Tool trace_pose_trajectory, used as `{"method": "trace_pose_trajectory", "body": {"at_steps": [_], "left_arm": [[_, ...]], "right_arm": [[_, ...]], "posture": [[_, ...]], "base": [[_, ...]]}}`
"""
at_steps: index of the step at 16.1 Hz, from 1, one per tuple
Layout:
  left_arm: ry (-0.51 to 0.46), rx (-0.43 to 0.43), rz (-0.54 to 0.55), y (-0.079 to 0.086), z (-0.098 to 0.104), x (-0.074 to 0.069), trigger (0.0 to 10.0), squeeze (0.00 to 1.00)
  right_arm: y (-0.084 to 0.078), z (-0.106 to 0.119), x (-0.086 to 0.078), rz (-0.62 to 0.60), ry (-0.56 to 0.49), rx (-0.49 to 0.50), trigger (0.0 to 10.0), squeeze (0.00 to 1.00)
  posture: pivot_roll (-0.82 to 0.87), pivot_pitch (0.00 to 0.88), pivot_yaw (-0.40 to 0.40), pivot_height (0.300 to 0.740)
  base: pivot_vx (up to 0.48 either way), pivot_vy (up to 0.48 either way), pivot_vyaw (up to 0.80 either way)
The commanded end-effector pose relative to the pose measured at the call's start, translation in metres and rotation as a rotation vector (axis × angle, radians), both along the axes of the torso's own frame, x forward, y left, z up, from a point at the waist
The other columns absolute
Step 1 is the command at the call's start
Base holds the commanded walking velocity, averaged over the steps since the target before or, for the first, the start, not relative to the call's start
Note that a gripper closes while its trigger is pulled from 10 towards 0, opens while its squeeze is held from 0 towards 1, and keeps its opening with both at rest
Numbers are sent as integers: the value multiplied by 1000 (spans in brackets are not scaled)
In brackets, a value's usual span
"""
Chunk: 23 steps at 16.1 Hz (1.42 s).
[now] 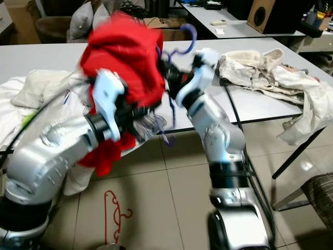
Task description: Hang hanger
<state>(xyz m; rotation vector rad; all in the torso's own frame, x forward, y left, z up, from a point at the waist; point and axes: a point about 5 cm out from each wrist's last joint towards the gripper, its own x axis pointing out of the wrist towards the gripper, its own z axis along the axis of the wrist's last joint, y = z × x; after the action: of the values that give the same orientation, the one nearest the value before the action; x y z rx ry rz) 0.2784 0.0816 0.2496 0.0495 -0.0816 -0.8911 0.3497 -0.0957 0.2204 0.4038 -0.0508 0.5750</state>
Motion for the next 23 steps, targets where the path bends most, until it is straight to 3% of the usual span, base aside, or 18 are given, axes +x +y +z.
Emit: {"method": "trace_pose_trajectory", "body": {"at_steps": [1, 2, 3, 4, 5, 8, 12, 14, 16, 18, 21, 23], "left_arm": [[-38, -16, -13, -1, 10, -3, 10000, 0], [-124, -24, 64, 16, 35, 7, 10000, 0], [-153, -37, 101, 23, 45, 12, 10000, 0], [-172, -57, 133, 28, 53, 16, 10000, 0], [-220, -101, 218, 43, 75, 27, 10000, 0], [-249, -102, 266, 51, 92, 39, 10000, 0], [-181, -44, 237, 29, 67, 49, 10000, 0], [-165, -43, 234, 26, 62, 52, 10000, 0], [-150, -41, 237, 27, 59, 54, 10000, 0], [-138, -47, 184, 26, 59, 48, 10000, 0], [-109, -26, 131, 25, 53, 43, 10000, 0], [-95, -34, 97, 20, 51, 38, 10000, 0]], "right_arm": [[-4, 1, -1, -27, -22, -37, 10000, 0], [-10, -17, -9, -41, -29, -243, 10000, 0], [-11, -21, -13, -32, -35, -283, 10000, 0], [-12, -21, -15, -20, -35, -272, 10000, 0], [-13, -20, -27, 55, -65, -264, 10000, 0], [-8, -12, -63, 293, -124, -151, 10000, 0], [-15, -2, -85, 339, -164, -70, 10000, 0], [-15, -2, -89, 351, -153, -84, 10000, 0], [-22, -7, -83, 239, -108, -103, 10000, 0], [-40, -14, -62, 27, -44, -86, 10000, 0], [-44, -2, -55, -21, -51, 64, 10000, 0], [-40, -1, -50, -9, -23, 104, 10000, 0]], "posture": [[39, 0, -34, 740], [36, 0, -34, 740], [36, 0, -34, 740], [41, 0, -38, 740], [45, 0, -41, 740], [39, 0, -30, 740], [17, 0, -7, 740], [15, 0, -7, 740], [12, 0, -4, 740], [13, 0, -3, 740], [16, 0, -6, 740], [16, 0, -9, 740]], "base": [[0, 0, 0], [0, 0, 0], [0, 0, 0], [0, 0, 0], [0, 0, 0], [0, 0, 0], [0, 0, 0], [0, 0, 0], [0, 0, 0], [0, 0, 0], [0, 0, 0], [0, 0, 0]]}}
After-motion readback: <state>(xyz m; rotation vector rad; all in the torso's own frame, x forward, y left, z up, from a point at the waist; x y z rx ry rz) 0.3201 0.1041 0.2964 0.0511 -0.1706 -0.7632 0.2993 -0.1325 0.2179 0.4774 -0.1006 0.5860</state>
